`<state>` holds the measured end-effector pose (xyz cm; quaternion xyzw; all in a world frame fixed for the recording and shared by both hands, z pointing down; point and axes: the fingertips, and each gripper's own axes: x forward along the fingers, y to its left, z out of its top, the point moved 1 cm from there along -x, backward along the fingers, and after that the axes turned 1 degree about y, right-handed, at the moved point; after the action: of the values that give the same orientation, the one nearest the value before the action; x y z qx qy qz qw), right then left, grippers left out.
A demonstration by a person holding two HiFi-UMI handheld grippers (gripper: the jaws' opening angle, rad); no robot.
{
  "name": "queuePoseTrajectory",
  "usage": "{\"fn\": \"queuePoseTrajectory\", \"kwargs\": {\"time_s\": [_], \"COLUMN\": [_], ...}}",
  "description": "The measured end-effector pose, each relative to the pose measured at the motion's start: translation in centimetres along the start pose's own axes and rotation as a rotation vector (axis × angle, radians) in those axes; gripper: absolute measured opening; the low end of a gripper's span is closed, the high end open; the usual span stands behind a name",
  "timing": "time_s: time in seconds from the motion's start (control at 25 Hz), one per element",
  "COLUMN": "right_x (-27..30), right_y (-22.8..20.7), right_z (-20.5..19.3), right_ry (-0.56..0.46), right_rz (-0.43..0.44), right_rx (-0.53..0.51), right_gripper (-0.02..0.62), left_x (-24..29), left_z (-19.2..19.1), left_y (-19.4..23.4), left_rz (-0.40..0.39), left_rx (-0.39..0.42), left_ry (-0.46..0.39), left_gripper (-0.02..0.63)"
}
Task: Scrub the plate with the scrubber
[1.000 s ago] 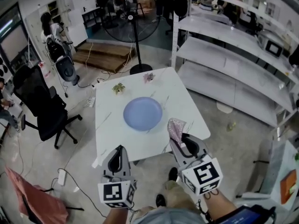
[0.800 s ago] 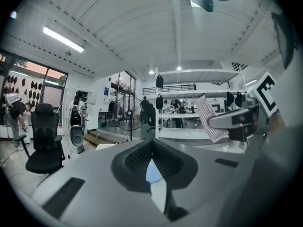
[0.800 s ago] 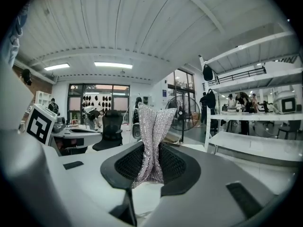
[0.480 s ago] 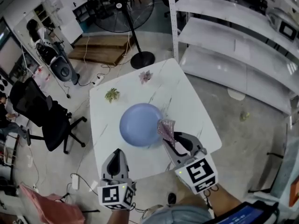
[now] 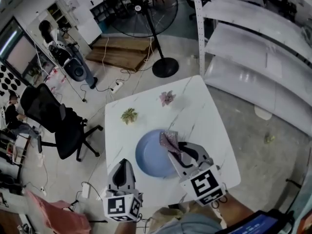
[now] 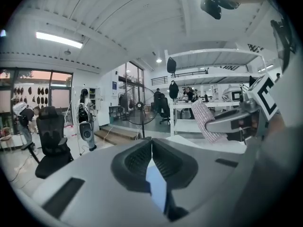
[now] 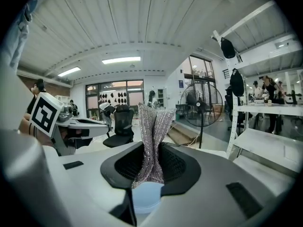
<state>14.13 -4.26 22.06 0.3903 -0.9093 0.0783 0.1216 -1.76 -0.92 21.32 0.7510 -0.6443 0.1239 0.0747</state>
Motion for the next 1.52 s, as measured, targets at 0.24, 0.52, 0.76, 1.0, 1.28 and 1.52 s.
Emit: {"fn": "queuePoseTrajectory", "kwargs": {"time_s": [0.24, 0.52, 0.76, 1.0, 1.28, 1.52], "right_x": [4.7, 10.8, 14.7, 17.5, 19.1, 19.6], "right_y": [-0.6, 0.5, 0.1, -0.6, -1.3, -0.9], "right_z": [-0.2, -7.2, -14.2, -17.2, -19.6, -20.6], "right_ry": [0.085, 0.402, 0.709, 0.891, 1.020, 1.057], "right_rz": [0.024, 0.095, 0.124, 0.113, 0.127, 0.181], "right_rx": [-0.091, -0.177, -0.345, -0.530, -0.640, -0.646], "right_gripper": [0.110, 0.107, 0.107, 0.104, 0.105, 0.194], "left_x": [3.5, 6.9, 9.5, 12.6, 15.2, 15.7], "left_z": [-1.7, -8.4, -15.3, -20.4, -22.8, -22.6], "left_y": [3.3, 6.6, 8.3, 7.6, 7.0, 6.2], "left_rz": [0.023, -0.017, -0.077, -0.177, -0.237, -0.260], "left_rx": [-0.010, -0.057, -0.137, -0.189, -0.190, -0.174], "left_ry": [0.021, 0.156, 0.281, 0.402, 0.495, 0.503], "left_gripper": [0.009, 0.011, 0.071, 0.130, 0.141, 0.051]}}
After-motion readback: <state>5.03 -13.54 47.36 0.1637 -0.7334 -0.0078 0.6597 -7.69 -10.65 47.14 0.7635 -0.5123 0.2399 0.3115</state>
